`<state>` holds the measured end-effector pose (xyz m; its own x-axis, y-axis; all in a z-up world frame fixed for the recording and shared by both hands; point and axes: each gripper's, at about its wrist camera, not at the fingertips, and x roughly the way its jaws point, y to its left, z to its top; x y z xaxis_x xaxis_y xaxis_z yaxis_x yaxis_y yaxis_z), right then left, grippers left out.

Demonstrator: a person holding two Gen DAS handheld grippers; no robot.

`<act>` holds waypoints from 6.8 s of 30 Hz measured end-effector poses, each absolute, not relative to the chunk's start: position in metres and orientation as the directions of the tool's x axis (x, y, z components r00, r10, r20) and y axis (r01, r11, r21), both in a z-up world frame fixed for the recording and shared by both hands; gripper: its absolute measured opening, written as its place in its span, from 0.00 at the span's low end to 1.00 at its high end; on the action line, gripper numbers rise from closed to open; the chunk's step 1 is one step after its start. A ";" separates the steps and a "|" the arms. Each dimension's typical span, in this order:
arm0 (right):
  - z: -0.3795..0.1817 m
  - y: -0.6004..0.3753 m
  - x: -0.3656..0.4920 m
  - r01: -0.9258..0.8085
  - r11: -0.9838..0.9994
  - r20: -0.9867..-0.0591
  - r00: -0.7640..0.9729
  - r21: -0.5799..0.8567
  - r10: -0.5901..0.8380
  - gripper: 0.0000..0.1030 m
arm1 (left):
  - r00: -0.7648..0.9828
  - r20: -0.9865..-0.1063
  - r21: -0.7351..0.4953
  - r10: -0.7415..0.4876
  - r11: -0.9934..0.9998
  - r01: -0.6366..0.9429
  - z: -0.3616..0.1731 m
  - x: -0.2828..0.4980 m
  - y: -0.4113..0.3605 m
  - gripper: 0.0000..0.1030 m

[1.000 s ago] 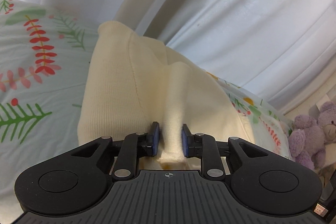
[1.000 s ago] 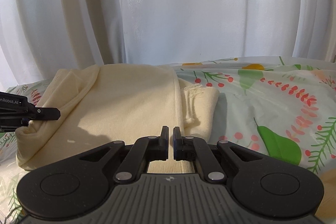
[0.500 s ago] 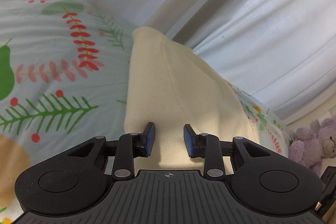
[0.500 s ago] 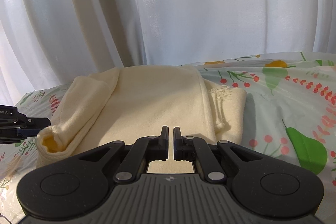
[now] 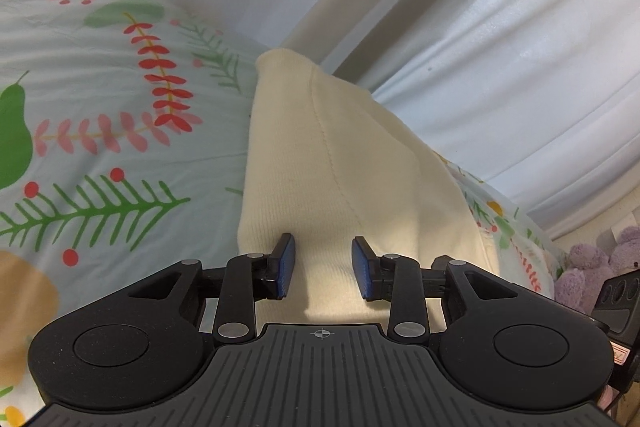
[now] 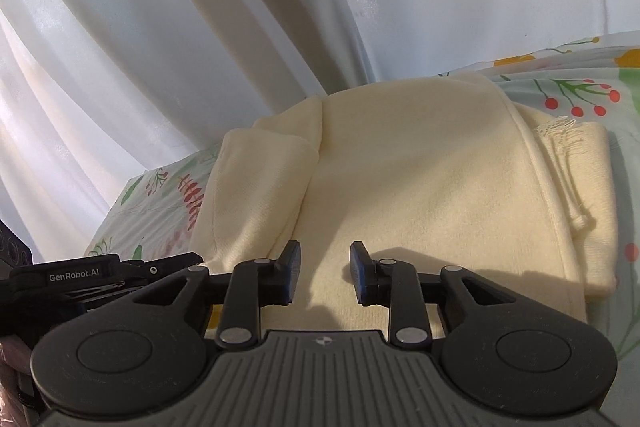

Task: Fold small clothes

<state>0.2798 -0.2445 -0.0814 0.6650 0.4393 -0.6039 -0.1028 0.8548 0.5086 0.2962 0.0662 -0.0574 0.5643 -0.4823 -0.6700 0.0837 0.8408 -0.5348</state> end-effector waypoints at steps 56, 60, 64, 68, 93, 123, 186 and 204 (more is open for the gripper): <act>-0.094 -0.286 0.311 -0.051 0.873 -0.622 0.682 0.485 0.385 0.22 | 0.551 -0.711 -0.407 -0.436 0.895 0.183 -0.071 0.309 0.004 0.64; -0.107 -0.303 0.324 0.024 0.767 -0.587 0.659 0.641 0.470 0.21 | 0.538 -0.713 -0.426 -0.449 0.887 0.176 -0.072 0.308 0.006 0.64; -0.080 -0.272 0.310 -0.072 0.901 -0.595 0.728 0.428 0.341 0.13 | 0.537 -0.717 -0.432 -0.446 0.888 0.161 -0.068 0.308 0.006 0.64; -0.048 -0.257 0.289 -0.105 0.966 -0.526 0.822 0.235 0.218 0.12 | 0.548 -0.702 -0.447 -0.455 0.880 0.160 -0.062 0.308 0.006 0.64; -0.074 -0.332 0.254 0.196 0.973 -0.552 0.828 0.119 -0.099 0.39 | 0.484 -0.742 -0.382 -0.464 0.886 0.264 -0.072 0.290 -0.028 0.64; -0.108 -0.365 0.186 0.173 0.777 -0.613 0.724 0.605 0.316 0.28 | 0.453 -0.793 -0.333 -0.407 0.913 0.237 -0.071 0.258 -0.023 0.63; -0.124 -0.380 0.201 0.240 0.594 -0.545 0.732 0.768 0.409 0.14 | 0.513 -0.780 -0.254 -0.358 0.931 0.264 -0.081 0.259 -0.050 0.69; -0.137 -0.449 0.271 0.169 0.610 -0.520 0.719 0.774 0.461 0.62 | 0.421 -0.663 -0.600 -0.618 0.776 0.195 -0.070 0.343 0.016 0.73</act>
<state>0.2715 -0.4491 -0.1368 0.7186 0.4614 -0.5203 0.1692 0.6097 0.7744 0.3428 0.0157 -0.0704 0.4214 -0.6184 -0.6633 0.1951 0.7761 -0.5996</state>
